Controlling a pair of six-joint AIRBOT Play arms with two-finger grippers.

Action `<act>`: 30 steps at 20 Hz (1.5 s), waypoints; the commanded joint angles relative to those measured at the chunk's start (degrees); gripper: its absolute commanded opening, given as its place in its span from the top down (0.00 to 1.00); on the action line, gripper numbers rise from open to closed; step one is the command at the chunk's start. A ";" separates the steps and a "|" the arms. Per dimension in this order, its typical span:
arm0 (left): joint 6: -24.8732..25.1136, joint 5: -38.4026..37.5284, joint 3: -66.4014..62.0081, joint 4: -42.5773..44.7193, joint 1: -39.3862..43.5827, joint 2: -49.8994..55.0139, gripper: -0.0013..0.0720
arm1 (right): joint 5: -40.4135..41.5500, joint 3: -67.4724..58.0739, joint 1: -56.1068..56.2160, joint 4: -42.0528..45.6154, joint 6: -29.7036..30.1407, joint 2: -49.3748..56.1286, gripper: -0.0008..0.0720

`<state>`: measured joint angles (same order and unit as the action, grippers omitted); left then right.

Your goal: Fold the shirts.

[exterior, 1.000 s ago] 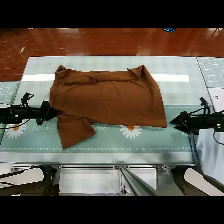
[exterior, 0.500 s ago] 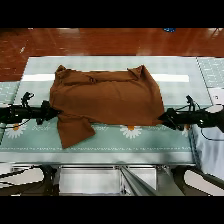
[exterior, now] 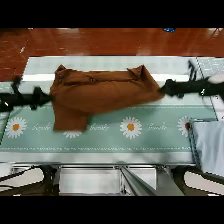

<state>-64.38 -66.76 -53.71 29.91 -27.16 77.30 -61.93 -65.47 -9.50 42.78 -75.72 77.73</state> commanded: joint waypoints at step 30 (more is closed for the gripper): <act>-22.97 -22.23 -55.34 72.22 37.18 -39.39 0.96 | -30.32 -41.88 0.31 31.19 -8.96 -35.28 0.96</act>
<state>-85.47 -83.50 -113.78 90.08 5.45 38.72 -89.93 -113.08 -9.26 74.98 -83.99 43.07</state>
